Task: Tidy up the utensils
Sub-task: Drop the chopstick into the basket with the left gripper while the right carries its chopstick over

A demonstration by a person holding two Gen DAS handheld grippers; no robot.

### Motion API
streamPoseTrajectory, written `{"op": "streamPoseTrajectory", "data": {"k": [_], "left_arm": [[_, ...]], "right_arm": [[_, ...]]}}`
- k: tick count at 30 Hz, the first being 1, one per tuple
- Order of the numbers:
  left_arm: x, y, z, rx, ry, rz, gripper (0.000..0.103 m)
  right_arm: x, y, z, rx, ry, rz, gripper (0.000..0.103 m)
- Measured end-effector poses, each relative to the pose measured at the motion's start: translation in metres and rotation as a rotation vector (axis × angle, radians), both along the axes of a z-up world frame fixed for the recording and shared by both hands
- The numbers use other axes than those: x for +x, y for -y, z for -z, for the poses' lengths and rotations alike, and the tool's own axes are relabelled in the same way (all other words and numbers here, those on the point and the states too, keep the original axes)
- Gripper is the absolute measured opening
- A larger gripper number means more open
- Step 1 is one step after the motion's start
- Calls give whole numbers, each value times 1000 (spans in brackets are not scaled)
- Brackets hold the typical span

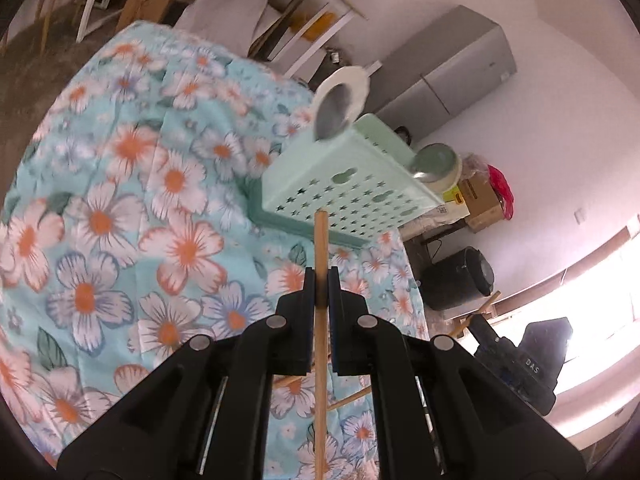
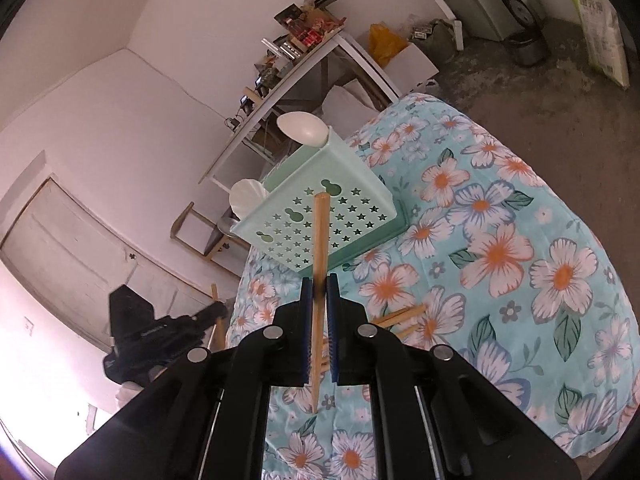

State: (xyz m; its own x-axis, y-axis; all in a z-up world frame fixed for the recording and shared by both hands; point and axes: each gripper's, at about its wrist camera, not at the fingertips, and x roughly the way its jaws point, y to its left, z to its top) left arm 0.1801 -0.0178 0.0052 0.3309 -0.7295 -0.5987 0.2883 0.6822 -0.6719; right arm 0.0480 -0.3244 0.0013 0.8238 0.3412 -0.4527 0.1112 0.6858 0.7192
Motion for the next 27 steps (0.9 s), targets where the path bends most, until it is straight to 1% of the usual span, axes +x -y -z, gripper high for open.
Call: {"op": "streamPoseTrajectory", "data": {"k": [4,6,8,11,14,20,22,24,27], "left_arm": [[0,2,1,0,-4,-7,5],[-2,3,-9,9,32,-3,5],[-5,5,-25,15,84,6,5],[-9,7,-59,5,178,12,5],[-13,9,-95,-6,288,7,5],[-12,18,-165,-11,525,-56,5],[-9,20,-186,-45,586,-78,5],[-5,23,-203,-63,629,-98,5],[5,34,-221,-84,701,-137,5]], "right_arm": [[1,4,2,2,-1,1,7],[0,5,2,-7,3,4,7],[-2,8,-2,-20,14,7,7],[-4,11,-9,-32,33,11,7],[-8,14,-21,-52,67,14,7],[-17,19,-47,-84,137,18,7],[-20,21,-54,-86,156,17,7],[-22,23,-61,-93,172,14,7],[-22,25,-65,-90,187,10,7]]}}
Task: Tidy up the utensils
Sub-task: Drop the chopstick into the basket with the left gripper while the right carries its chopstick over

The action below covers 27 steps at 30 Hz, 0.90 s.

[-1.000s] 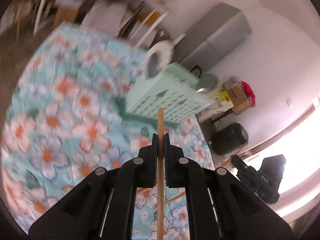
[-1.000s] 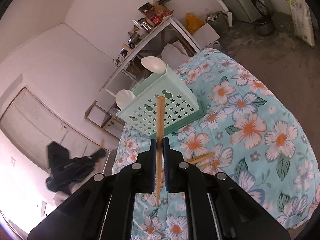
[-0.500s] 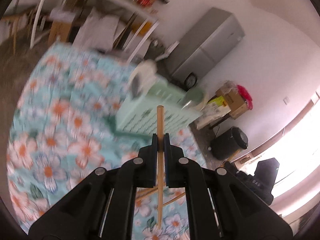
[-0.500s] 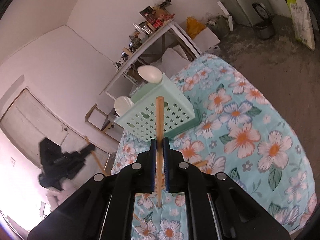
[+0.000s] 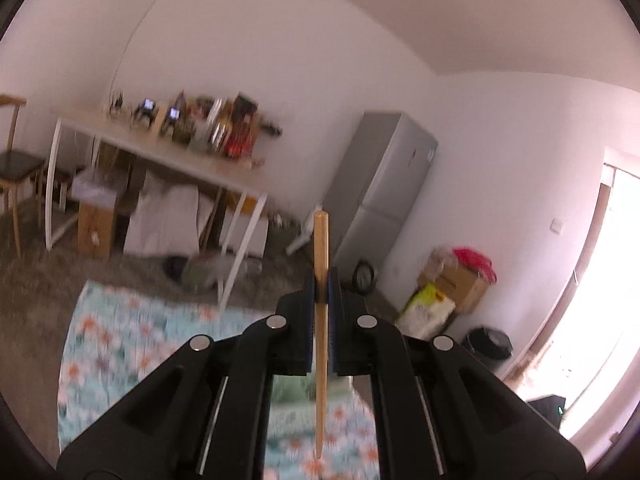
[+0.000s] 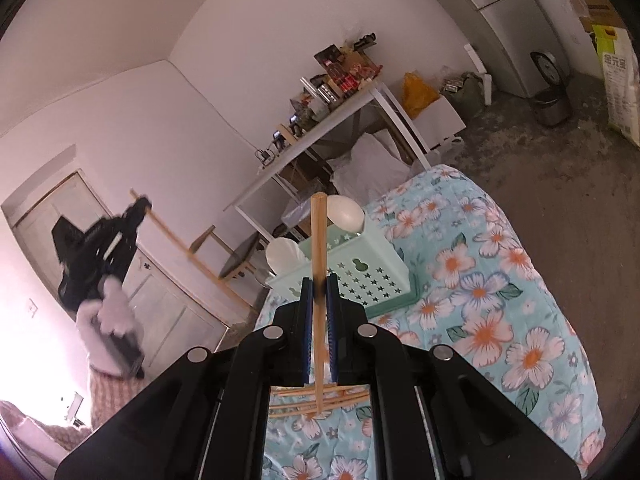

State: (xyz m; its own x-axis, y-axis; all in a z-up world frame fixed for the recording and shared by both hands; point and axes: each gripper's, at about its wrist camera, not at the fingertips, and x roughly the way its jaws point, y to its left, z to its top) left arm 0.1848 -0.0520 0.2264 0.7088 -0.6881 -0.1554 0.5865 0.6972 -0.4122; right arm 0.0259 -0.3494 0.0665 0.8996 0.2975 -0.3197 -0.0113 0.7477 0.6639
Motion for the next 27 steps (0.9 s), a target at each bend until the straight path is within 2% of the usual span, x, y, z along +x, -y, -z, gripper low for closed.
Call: {"op": "streamPoseTrajectory", "data": {"k": [6,11,16,21,23,25,27], "left_arm": [[34,36,3,1,55,-71,5],[60,77,33,78,77,-116,5],[85,99,73,141,-3,-110,5],[92,92,98,153,-88,-75,6],[89,85,100,144,-99,-71,10],[86,75,97,126,-101,-74,19],[80,65,94,108,-99,-69,22]], "right_arm": [[1,2,0,15,0,-5,7],[2,4,1,17,-10,-2,7],[2,5,2,15,-20,-3,7],[1,5,-1,-2,-23,-3,7],[2,4,-3,-9,-20,-2,7],[2,2,-7,-18,-15,-2,7],[4,0,-12,-31,-7,-2,7]]}}
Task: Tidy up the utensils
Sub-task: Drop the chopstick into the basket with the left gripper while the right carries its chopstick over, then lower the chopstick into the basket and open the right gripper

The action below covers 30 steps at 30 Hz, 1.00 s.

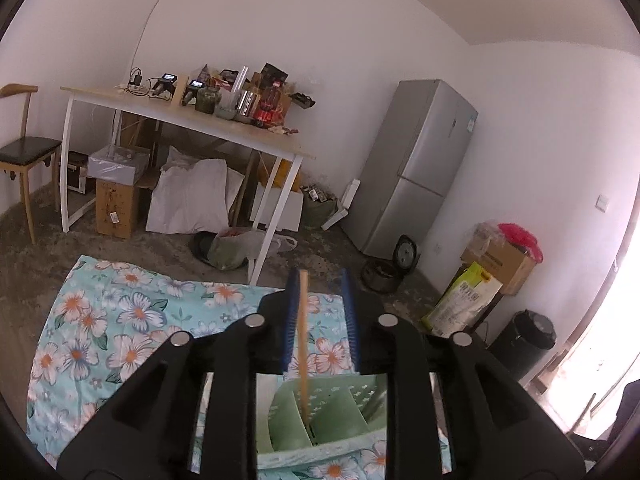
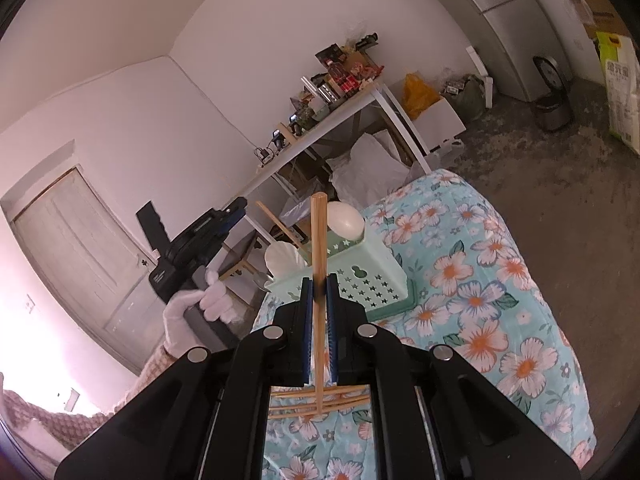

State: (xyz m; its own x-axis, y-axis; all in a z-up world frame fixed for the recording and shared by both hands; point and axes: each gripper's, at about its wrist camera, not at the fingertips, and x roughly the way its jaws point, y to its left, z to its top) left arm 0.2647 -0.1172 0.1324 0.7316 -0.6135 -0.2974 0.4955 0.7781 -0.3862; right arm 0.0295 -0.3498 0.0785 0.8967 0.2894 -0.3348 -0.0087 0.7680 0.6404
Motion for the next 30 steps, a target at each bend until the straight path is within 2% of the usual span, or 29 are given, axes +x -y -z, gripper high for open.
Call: {"op": "streamPoseTrajectory", "data": {"k": [6,11,14,19,23,30], "left_arm": [[-32,-28,-9,-42,-5,27,31],[-69,-59,5,-34,-13,41,41],[-90,-79,28,25,-14,14,45],[-114,-108,72,119,-93,-13,50],[-134,-132,96,226,-77,-101,58],[-145,-166,118,249,-133,-180,64]], "right_arm": [[13,-7,-33,-72,61,-13,7],[33,-17,-71,-151,138,-32,7],[52,-23,-91,-188,178,-46,7],[89,-28,-111,-242,202,-49,7],[115,-34,-120,-307,205,-21,7],[159,-55,-108,-448,162,13,7]]}}
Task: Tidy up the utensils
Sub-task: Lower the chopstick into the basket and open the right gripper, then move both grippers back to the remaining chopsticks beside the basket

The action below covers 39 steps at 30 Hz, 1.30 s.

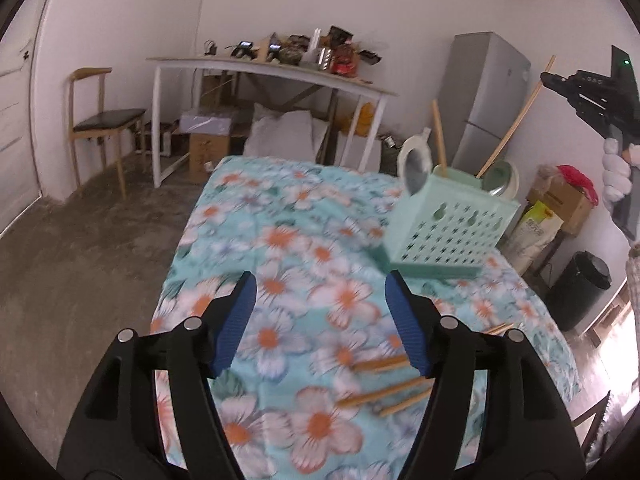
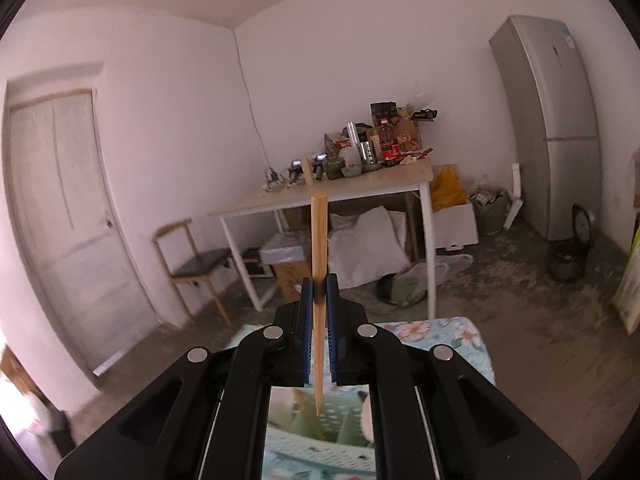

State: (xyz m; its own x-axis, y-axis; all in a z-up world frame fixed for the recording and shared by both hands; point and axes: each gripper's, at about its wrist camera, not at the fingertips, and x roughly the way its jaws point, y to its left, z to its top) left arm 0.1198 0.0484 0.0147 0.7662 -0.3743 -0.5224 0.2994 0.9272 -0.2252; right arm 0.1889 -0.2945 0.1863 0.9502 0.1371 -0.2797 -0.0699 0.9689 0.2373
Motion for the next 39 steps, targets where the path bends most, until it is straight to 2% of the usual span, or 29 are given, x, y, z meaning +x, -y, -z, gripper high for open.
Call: {"op": "streamPoseTrajectory", "data": {"k": [5,8,10,12,13,14,19,22,27,31,35,39], "left_arm": [[-7,-2,4,7,-3,3,65],[-12,0,5,18,5,17,67],[-13,4,5,20,8,26,69],[-14,6,5,17,12,30,72],[-15,6,5,17,14,32,73],[-15,7,5,18,15,34,73],[-16,7,3,9,20,31,75],[-16,8,2,14,20,36,76],[-19,14,0,18,25,54,76],[-21,20,0,6,32,71,79],[-20,32,5,14,21,108,80],[-24,49,6,72,52,158,80]], "right_arm": [[25,-10,32,-23,-67,-14,7],[38,-16,51,-39,-145,-25,8],[39,-18,52,-61,-159,-17,8],[34,-17,47,-65,-148,-9,14],[31,-16,44,-63,-136,-3,24],[25,-13,37,-58,-112,5,29],[-8,-4,11,-42,-30,28,30],[-43,2,-2,-29,33,28,34],[-88,10,2,13,53,9,38],[-113,17,42,126,-35,-11,40],[-121,17,127,251,-271,13,40],[-133,16,206,365,-471,73,40]]}}
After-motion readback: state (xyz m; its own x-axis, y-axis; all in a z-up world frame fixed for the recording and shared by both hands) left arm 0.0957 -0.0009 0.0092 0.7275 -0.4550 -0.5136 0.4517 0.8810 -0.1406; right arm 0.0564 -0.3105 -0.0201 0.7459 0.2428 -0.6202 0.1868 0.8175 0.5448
